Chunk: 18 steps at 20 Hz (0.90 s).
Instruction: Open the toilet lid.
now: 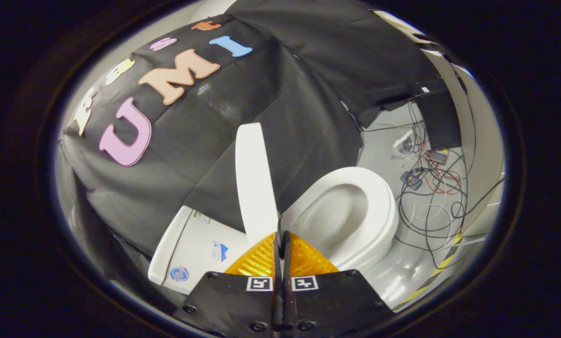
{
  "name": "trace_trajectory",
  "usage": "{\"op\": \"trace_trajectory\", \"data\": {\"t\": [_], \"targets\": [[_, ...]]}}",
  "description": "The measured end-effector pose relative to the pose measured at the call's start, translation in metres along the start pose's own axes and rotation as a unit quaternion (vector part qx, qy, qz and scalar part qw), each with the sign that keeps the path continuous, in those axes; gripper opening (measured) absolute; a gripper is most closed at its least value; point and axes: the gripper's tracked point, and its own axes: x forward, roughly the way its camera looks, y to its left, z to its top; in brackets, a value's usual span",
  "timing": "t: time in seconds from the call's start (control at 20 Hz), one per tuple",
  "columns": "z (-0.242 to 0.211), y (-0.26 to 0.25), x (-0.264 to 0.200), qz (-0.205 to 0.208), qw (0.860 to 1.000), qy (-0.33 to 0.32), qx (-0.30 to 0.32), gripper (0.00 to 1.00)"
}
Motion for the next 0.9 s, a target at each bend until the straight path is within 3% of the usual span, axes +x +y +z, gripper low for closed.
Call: {"op": "trace_trajectory", "data": {"t": [0.5, 0.9], "targets": [[-0.007, 0.052, -0.008, 0.009, 0.997, -0.002, -0.076, 0.0], [-0.025, 0.103, -0.015, 0.026, 0.986, 0.0, -0.164, 0.0]]}}
